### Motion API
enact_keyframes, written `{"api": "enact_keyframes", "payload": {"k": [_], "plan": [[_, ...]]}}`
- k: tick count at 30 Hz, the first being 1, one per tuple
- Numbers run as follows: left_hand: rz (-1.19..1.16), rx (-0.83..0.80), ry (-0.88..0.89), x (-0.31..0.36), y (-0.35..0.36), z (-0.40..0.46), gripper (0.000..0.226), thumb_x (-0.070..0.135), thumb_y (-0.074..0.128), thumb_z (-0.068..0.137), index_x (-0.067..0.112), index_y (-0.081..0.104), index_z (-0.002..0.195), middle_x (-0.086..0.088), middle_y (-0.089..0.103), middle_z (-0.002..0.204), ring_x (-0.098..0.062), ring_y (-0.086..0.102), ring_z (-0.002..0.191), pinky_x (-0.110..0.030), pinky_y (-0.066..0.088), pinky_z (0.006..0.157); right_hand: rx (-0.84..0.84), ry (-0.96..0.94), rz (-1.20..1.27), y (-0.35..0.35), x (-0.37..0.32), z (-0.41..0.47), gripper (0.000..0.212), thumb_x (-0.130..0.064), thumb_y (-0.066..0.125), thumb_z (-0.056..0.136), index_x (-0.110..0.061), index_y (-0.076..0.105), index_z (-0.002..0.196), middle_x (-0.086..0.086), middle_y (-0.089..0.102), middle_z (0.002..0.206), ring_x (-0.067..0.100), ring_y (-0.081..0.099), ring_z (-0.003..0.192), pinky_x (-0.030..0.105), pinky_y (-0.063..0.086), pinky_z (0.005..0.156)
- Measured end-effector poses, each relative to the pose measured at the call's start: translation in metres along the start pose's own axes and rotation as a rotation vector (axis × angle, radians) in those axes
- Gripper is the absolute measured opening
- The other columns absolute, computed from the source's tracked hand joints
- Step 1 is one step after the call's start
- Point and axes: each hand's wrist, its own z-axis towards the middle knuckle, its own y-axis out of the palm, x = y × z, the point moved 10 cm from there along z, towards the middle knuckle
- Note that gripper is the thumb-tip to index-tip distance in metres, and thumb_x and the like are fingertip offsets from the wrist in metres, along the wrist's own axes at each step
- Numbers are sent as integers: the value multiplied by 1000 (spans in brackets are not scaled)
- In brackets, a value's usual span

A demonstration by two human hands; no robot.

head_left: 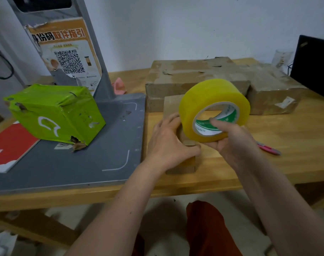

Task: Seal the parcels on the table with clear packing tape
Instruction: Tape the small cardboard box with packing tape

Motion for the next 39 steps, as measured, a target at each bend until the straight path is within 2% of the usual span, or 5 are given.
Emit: {"api": "enact_keyframes", "payload": {"k": [19,26,30,33,39], "plan": [[14,-276,-159,-6,10,-4,107,36,87,69,47,21,152,10,-13,163,-18,11,150,-28,31,101,22,287,319,-17,64,-14,28,-4,55,92,-16,61,116,11,75,99,25,74,85,38,61,66],[-504,98,-174,-29,1,-22,104,45,83,57,54,29,146,20,31,154,-4,32,141,-40,38,113,68,24,-146,-3,18,0,18,-16,69,85,-19,70,103,-1,76,94,15,71,88,33,57,73],[-515,165,-174,-42,10,-34,90,62,70,63,56,30,144,18,21,160,-7,22,148,-48,30,118,34,-125,-458,20,-6,9,9,-15,69,88,-23,68,89,-8,73,80,7,69,75,22,52,56],[-512,147,-217,-52,8,-37,91,59,70,65,46,33,148,23,7,160,-6,18,148,-41,28,120,79,-134,-637,26,4,15,27,-29,70,82,-16,67,106,2,72,96,20,68,92,38,57,75],[-606,69,-269,-75,4,-36,70,27,87,73,30,53,134,17,62,126,7,58,110,-7,49,80,103,-231,-813,46,15,9,42,-46,74,74,-18,65,103,-1,68,100,20,64,97,45,54,85]]}}
